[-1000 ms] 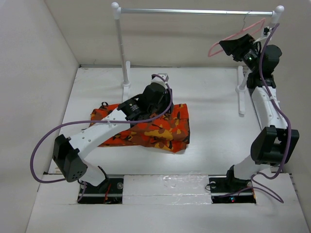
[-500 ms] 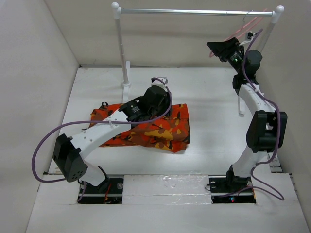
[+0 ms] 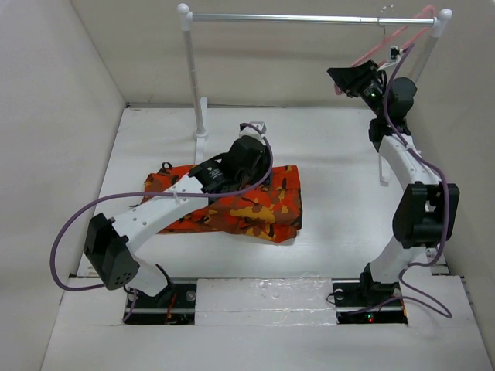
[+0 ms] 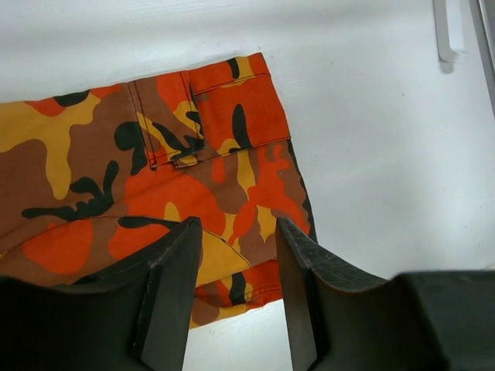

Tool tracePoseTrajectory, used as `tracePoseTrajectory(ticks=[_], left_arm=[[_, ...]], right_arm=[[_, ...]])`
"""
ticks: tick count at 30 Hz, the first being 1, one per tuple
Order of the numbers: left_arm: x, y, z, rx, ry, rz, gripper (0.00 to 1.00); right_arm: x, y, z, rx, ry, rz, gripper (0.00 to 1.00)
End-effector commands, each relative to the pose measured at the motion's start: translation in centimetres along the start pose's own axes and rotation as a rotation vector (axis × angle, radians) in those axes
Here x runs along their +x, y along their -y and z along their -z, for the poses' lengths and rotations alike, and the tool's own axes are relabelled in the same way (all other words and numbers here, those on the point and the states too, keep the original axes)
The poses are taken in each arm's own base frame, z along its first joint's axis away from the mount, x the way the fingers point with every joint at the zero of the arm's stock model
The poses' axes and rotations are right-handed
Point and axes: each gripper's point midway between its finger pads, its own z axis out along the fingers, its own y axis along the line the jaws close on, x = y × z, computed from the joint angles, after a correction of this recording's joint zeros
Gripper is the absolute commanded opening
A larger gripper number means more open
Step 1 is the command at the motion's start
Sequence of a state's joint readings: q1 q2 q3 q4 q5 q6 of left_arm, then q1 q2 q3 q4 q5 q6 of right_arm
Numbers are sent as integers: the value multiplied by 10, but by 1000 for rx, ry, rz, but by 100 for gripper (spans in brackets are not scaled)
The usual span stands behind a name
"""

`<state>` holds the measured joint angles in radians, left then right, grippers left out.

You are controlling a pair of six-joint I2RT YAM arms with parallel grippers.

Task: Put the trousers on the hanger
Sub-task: Grab a hanger with the right arm

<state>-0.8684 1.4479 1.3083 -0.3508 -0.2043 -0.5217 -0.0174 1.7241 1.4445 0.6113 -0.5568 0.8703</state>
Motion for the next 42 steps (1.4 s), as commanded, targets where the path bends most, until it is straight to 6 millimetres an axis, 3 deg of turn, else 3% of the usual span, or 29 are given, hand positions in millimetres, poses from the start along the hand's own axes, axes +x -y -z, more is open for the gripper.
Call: tracePoseTrajectory(ticks=[1,5,7,8,12,13,14,20,22,24,25,27,31,35,37,42], left_arm=[[-38,16,16,44,93,10,38],[-60,27,24,68,133,-6,32],[-81,40,33,101,171,-13,30],[-81,40,33,101,171,-13,30],[-121,63,51,177,241,-3,30],[-126,69,52,198,250,-1,30],[-134,72,54,214,260,4,30],[-165,87,51,254,289,-6,30],[-174,94,52,273,305,-3,30],[-177,102,51,302,303,11,30],[-180,114,49,346,296,18,32],[-181,117,47,360,291,24,33],[-183,140,45,466,278,23,44],[-183,151,36,513,282,22,49],[-177,157,26,520,286,13,50],[-140,179,-3,552,229,6,50]], right_arm=[[-29,-57,10,-81,41,183,36],[-26,-67,22,-73,12,221,17],[-21,-61,31,-46,-14,222,15],[-21,-61,31,-45,-14,222,15],[-12,-70,46,-61,-30,225,14],[-13,-69,50,-67,-19,235,13],[-2,-64,54,-69,-45,219,11],[-2,-42,71,-86,-72,204,1],[-2,-43,74,-107,-73,209,0],[6,-43,77,-126,-105,229,0],[20,-36,82,-123,-152,226,0],[25,-37,85,-136,-165,229,0],[45,-33,98,-151,-210,224,0],[70,-27,119,-123,-287,229,0],[83,-28,133,-118,-312,243,0],[133,-37,164,-119,-434,203,0]])
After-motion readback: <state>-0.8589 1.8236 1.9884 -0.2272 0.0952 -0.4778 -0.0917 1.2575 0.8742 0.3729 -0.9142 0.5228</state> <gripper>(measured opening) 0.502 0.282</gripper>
